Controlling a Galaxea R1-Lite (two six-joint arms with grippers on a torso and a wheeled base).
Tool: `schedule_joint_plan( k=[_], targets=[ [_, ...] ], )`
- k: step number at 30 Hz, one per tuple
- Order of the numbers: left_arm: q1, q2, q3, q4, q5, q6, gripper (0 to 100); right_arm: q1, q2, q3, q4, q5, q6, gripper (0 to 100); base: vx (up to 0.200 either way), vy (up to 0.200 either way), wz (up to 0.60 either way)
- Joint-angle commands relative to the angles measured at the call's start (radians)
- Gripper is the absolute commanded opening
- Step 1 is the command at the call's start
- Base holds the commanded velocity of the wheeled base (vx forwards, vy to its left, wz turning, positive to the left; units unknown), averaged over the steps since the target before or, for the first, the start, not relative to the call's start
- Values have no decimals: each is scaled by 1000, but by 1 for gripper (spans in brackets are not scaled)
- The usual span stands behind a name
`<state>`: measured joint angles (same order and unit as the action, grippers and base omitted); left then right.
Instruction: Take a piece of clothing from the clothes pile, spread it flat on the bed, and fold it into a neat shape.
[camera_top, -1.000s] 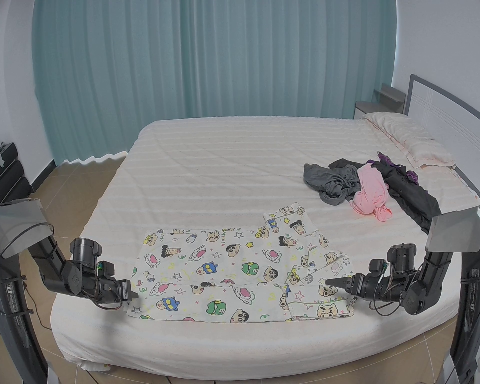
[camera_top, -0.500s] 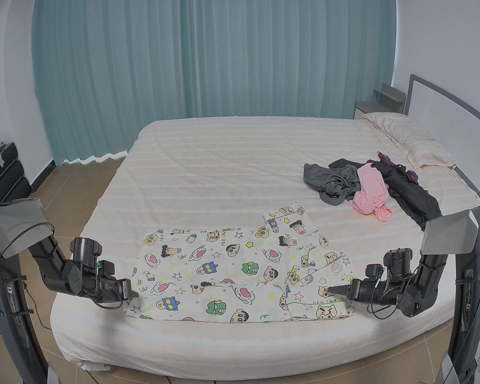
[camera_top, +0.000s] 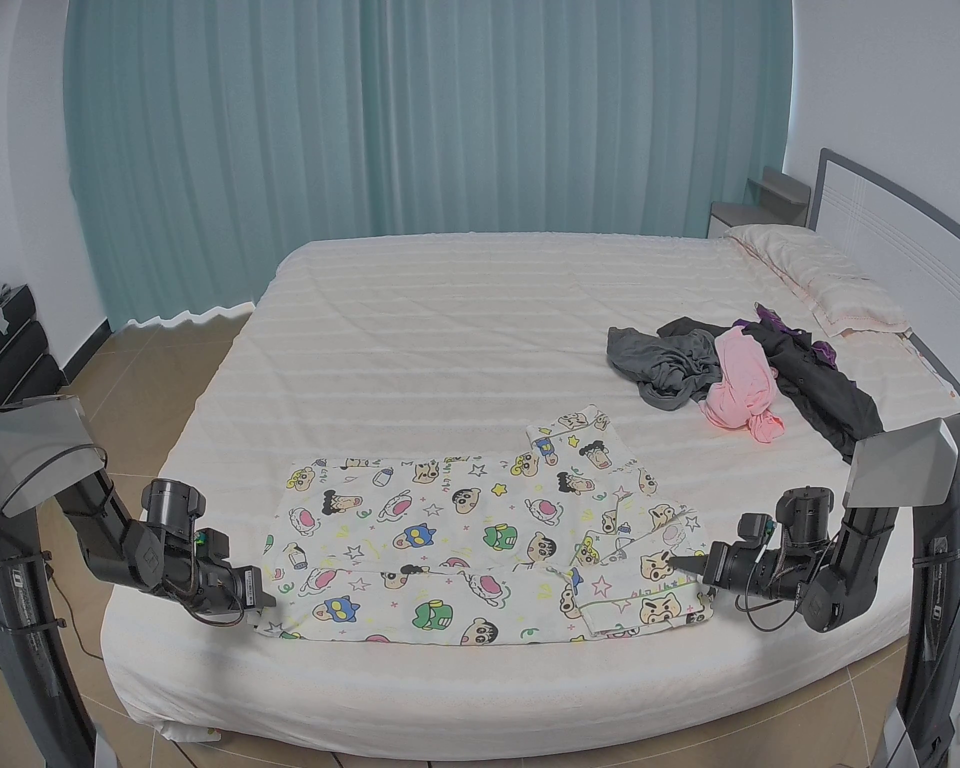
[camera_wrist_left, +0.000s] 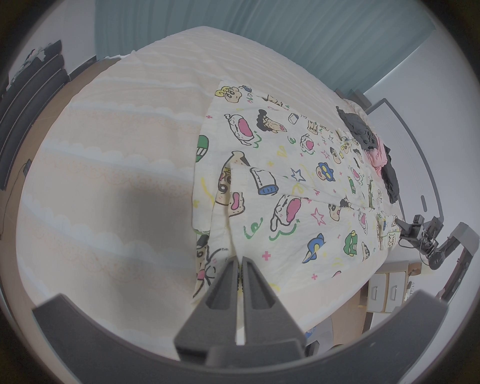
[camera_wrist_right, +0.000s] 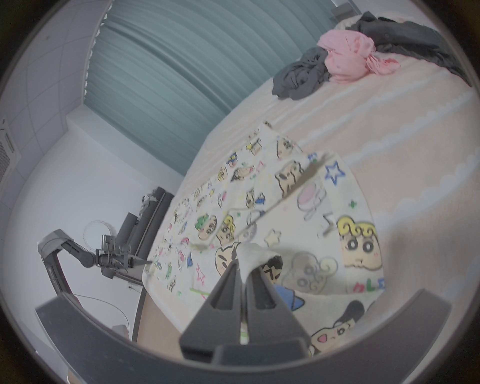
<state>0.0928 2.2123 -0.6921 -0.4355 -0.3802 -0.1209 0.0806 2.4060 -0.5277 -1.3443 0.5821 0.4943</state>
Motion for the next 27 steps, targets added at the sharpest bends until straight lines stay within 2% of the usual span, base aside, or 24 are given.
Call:
schedule_joint_plan(
  k=[1,8,19,20,21,22,27],
  targets=[
    [2,-22,-3,6,4,-2,0,-1,2,-9,-24,-1,24,0,0,0,0],
    [2,-22,-9,15,34,-3,0,-1,39,-71,-33,-15,43,0,0,0,0],
    [7,-13,-30,20,58,-6,0,4,39,-43,-18,-16,49,0,0,0,0],
    [7,-13,-30,20,58,-6,0,4,39,-43,-18,-16,49,100,0,0,0],
    [5,-10,-32,20,60,-6,0,5,38,-38,-18,-16,49,100,0,0,0],
    [7,-6,-35,20,60,-6,100,8,36,-29,-19,-16,49,100,0,0,0],
    [15,-3,-64,18,49,-14,100,13,30,14,-39,-15,49,100,0,0,0]
  ],
)
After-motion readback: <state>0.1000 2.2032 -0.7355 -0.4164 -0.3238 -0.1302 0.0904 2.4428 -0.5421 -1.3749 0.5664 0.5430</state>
